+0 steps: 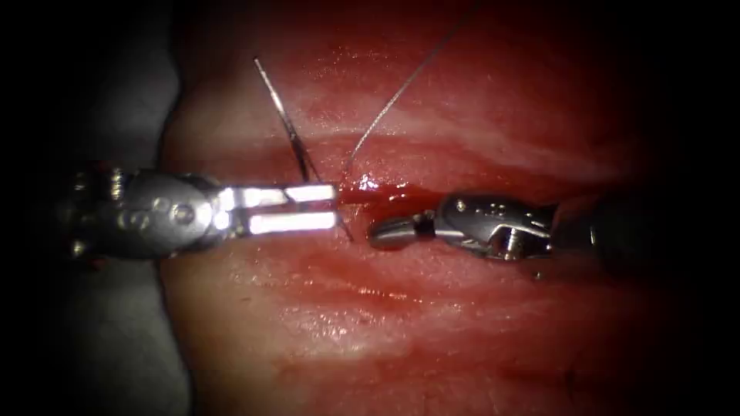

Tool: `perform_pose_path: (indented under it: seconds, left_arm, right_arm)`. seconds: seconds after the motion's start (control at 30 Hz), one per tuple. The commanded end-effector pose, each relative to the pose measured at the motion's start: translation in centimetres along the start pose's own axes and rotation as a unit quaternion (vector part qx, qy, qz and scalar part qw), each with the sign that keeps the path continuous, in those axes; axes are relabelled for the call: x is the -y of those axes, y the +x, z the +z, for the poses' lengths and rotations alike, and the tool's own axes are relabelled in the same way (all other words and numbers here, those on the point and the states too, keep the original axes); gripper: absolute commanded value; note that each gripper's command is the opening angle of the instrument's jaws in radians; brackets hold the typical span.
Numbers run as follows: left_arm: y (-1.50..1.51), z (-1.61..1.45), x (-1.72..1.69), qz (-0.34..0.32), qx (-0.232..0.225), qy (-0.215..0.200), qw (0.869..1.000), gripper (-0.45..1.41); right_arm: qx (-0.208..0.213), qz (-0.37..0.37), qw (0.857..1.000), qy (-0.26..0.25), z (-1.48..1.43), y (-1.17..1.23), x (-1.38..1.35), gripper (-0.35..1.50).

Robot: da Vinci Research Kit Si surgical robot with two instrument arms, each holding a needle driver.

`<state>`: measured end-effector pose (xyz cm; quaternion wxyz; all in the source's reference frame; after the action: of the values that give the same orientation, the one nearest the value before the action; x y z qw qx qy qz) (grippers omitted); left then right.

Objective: Wound Closure

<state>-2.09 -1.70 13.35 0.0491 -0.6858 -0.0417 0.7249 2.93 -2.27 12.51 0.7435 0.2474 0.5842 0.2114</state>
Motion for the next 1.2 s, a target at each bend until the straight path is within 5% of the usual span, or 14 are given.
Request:
perform_pose_path:
  seconds: [0.03, 0.1, 0.2, 0.23, 0.53, 0.83, 1.2]
  left_arm:
    - [-0.06, 0.05, -0.11, -0.003, 0.004, 0.003, 1.0, -0.45]
    - [-0.07, 0.04, -0.17, -0.002, 0.008, 0.007, 1.0, -0.45]
    - [-0.15, 0.01, -0.31, 0.004, 0.013, 0.011, 1.0, -0.45]
    - [-0.17, -0.01, -0.33, 0.005, 0.016, 0.012, 1.0, -0.45]
    - [-0.1, -0.11, -0.34, 0.001, 0.014, 0.006, 1.0, -0.45]
    - [-0.03, -0.16, -0.34, -0.002, 0.013, 0.004, 1.0, -0.45]
    - [0.04, -0.16, -0.37, -0.001, 0.01, 0.0, 1.0, -0.45]
  right_arm:
    - [0.01, -0.007, 1.0, 0.002, 0.09, -0.05, 0.04, 0.0]
    - [0.024, -0.021, 1.0, 0.001, 0.12, 0.0, 0.05, 0.27]
    - [0.032, -0.04, 0.999, -0.016, 0.21, 0.09, 0.12, 1.1]
    - [0.032, -0.047, 0.998, -0.022, 0.24, 0.1, 0.2, 1.16]
    - [0.041, -0.076, 0.996, -0.024, 0.3, 0.28, 0.36, 0.71]
    - [0.054, -0.085, 0.994, -0.035, 0.36, 0.28, 0.41, 0.86]
    - [0.073, -0.098, 0.992, -0.017, 0.62, 0.03, 0.43, 0.62]
